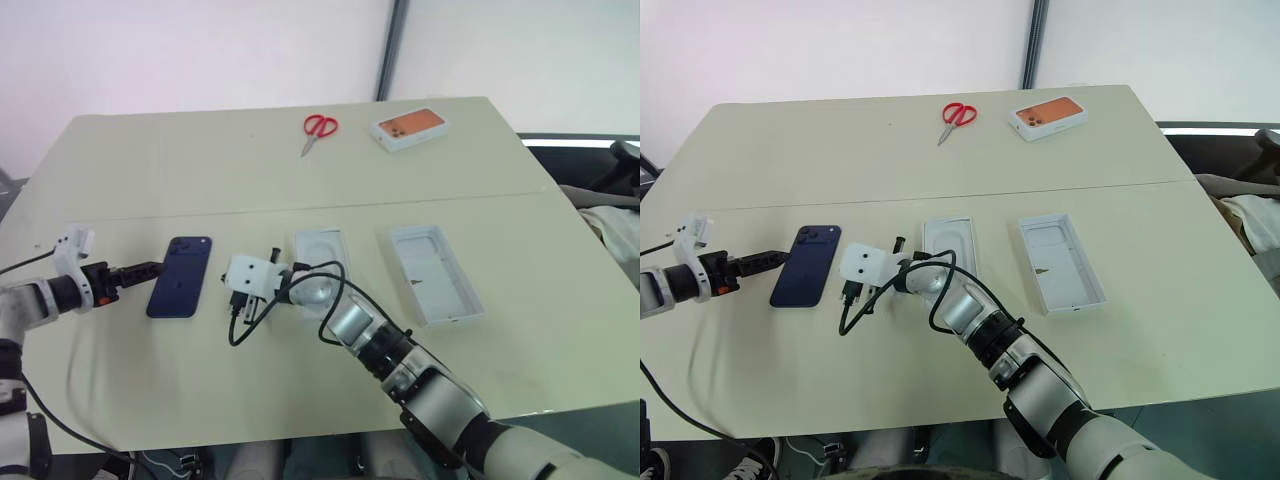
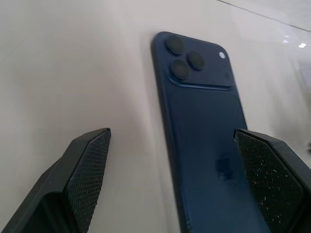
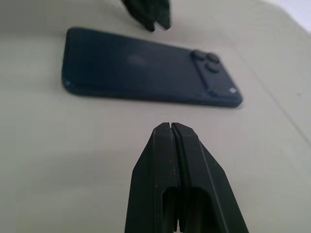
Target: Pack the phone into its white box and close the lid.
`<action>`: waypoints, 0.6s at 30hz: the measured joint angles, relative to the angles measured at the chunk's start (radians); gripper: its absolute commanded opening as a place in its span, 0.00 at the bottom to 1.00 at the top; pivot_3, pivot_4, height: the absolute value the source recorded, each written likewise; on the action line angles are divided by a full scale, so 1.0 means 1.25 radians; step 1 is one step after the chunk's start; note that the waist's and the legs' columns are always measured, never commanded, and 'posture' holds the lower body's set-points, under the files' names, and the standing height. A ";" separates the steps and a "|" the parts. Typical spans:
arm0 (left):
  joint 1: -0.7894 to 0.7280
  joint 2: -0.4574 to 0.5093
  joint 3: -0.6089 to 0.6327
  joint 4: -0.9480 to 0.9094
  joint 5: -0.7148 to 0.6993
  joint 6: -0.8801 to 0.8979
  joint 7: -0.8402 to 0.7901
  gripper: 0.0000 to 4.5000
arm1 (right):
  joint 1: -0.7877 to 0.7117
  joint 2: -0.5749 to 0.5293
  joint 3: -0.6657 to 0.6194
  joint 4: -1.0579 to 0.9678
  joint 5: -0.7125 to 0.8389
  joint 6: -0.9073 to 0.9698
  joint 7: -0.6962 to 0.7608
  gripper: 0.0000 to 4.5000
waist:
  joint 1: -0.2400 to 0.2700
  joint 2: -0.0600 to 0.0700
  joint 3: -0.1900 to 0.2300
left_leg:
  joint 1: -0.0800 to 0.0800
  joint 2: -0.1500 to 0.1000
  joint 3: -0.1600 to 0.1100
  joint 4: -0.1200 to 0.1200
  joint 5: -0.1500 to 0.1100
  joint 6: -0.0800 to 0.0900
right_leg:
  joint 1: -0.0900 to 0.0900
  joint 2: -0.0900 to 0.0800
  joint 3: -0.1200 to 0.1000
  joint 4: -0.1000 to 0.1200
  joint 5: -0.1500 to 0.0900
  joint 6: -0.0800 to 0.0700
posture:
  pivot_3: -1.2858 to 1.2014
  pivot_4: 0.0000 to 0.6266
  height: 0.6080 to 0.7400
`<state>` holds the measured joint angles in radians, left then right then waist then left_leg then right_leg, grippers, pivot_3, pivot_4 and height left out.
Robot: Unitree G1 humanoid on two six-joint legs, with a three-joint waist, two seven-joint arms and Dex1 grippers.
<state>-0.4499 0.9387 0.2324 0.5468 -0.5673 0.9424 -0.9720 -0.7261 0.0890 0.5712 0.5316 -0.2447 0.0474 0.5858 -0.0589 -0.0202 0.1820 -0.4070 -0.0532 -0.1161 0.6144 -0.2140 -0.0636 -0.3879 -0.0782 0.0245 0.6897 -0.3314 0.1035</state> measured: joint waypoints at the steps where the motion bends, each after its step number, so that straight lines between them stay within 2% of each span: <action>1: -0.011 0.005 -0.020 0.000 0.011 0.014 -0.017 0.96 | 0.000 0.003 0.004 0.007 -0.004 0.001 0.006 0.01 | 0.000 0.000 0.000 | 0.000 0.000 0.000 0.000 0.000 0.000 | 0.000 0.000 0.000 0.000 0.000 0.000 | 0.52 0.24 1.00; 8: -0.030 -0.020 -0.040 0.001 0.016 0.102 -0.071 0.96 | -0.008 0.007 0.003 0.013 -0.019 0.005 0.010 0.01 | 0.005 0.006 -0.004 | 0.003 -0.001 0.000 0.000 0.000 0.000 | 0.003 -0.001 0.000 0.000 0.000 0.000 | 0.52 0.24 1.00; 12: -0.030 -0.041 -0.047 -0.007 0.015 0.145 -0.090 0.96 | -0.010 0.003 -0.001 0.013 -0.020 0.007 0.010 0.01 | 0.009 0.008 -0.006 | 0.015 -0.001 0.000 -0.003 0.000 0.001 | 0.015 -0.001 0.000 -0.003 0.000 0.000 | 0.52 0.24 1.00; 18: -0.043 -0.075 -0.048 -0.016 0.021 0.151 -0.093 0.96 | -0.014 0.000 -0.006 0.022 -0.025 0.006 0.009 0.01 | 0.017 0.011 -0.008 | 0.015 -0.002 -0.001 -0.002 0.000 0.001 | 0.016 -0.002 0.000 -0.003 0.000 0.000 | 0.52 0.24 1.00</action>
<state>-0.5039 0.8444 0.1728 0.5271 -0.5405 1.1308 -1.0883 -0.7430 0.0889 0.5635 0.5590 -0.2759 0.0546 0.5969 -0.0381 -0.0064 0.1717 -0.3884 -0.0551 -0.1170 0.6119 -0.2134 -0.0617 -0.3679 -0.0806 0.0243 0.6860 -0.3319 0.1040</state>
